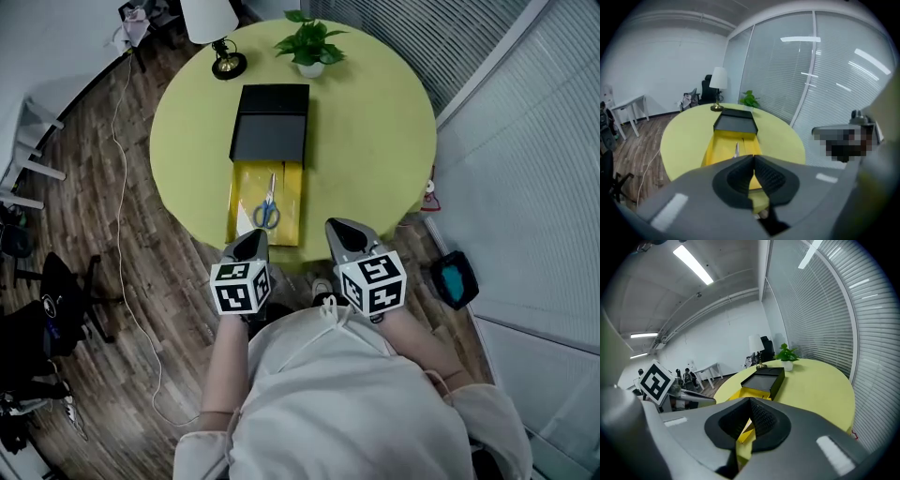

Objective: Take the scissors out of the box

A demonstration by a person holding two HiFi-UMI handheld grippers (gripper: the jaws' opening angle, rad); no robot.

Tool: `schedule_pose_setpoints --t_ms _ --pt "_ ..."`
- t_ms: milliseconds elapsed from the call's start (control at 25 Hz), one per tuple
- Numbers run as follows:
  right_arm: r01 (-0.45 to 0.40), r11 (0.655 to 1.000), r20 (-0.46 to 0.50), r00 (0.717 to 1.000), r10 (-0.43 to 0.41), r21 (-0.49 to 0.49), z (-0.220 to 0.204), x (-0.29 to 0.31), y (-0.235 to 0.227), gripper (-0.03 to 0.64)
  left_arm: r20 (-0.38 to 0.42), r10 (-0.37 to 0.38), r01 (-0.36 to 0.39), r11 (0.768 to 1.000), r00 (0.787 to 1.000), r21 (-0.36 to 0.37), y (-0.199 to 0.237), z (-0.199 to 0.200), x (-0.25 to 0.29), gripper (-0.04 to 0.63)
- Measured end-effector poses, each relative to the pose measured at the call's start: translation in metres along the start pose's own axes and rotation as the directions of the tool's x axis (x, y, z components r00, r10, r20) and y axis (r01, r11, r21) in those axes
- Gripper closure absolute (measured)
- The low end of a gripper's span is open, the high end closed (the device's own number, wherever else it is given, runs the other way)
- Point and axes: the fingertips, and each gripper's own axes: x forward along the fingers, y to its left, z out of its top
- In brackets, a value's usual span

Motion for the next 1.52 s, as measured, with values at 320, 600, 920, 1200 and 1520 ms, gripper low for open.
schedule_pose_setpoints --t_ms 320,600,920,1200,1520 --pt "0.122 0.989 -0.023 0.992 -0.120 0.088 -0.003 0.020 -0.022 0.617 -0.260 -0.086 0.088 0.996 0.962 -0.004 0.024 -0.023 0.071 0.532" --pt "0.201 0.968 -0.048 0.979 -0.196 0.150 -0.003 0.039 -0.028 0.617 -0.440 -0.131 0.129 0.991 0.888 -0.034 0.037 -0.047 0.115 0.462" --pt "0.251 0.951 -0.070 0.968 -0.242 0.178 -0.003 0.050 -0.031 0.617 -0.544 -0.100 0.106 0.994 0.833 -0.020 0.051 -0.060 0.144 0.433" --pt "0.278 0.941 -0.077 0.960 -0.268 0.191 -0.003 0.050 -0.039 0.617 -0.564 -0.065 0.117 0.991 0.823 0.057 0.055 -0.060 0.149 0.491" --pt "0.286 0.938 -0.079 0.958 -0.276 0.196 -0.009 0.050 -0.035 0.617 -0.511 -0.003 0.148 0.958 0.859 0.244 0.052 -0.057 0.149 0.500"
